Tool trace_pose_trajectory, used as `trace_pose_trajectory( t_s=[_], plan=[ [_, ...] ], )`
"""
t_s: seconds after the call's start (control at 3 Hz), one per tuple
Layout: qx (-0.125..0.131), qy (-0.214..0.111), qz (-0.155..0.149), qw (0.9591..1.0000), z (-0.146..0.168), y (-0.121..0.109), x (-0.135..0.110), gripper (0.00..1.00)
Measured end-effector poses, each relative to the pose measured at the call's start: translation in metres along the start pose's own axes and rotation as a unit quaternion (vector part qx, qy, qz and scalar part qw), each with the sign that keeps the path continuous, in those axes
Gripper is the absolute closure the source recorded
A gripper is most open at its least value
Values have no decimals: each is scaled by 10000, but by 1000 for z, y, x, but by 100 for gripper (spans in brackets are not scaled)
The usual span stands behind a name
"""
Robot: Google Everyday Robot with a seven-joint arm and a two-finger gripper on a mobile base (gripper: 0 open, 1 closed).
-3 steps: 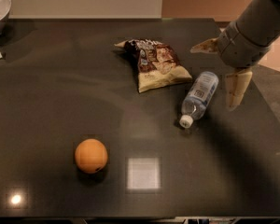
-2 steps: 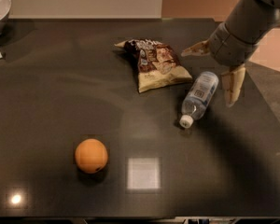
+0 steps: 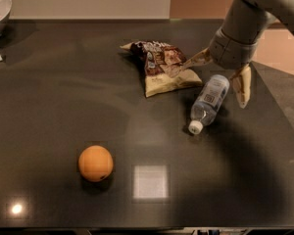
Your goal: Move blue plastic bottle near orange
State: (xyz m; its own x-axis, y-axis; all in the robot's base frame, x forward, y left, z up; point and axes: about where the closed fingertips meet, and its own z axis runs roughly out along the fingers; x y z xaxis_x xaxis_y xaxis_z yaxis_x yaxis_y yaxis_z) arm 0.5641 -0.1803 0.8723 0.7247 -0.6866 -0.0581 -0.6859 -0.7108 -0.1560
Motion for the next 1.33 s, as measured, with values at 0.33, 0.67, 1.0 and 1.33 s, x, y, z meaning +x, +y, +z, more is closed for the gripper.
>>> trace_pose_trajectory(
  t_s=[0.33,0.67,1.0,1.33],
  plan=[
    [-175,-81,-328,9993,9,2,-6,16],
    [-318,-166,-570,9977,17,4,-13,37],
    [-426,-207,-726,9962,22,8,-19,60],
    [-325,-174,-743,9966,13,9,-24,84]
  ],
)
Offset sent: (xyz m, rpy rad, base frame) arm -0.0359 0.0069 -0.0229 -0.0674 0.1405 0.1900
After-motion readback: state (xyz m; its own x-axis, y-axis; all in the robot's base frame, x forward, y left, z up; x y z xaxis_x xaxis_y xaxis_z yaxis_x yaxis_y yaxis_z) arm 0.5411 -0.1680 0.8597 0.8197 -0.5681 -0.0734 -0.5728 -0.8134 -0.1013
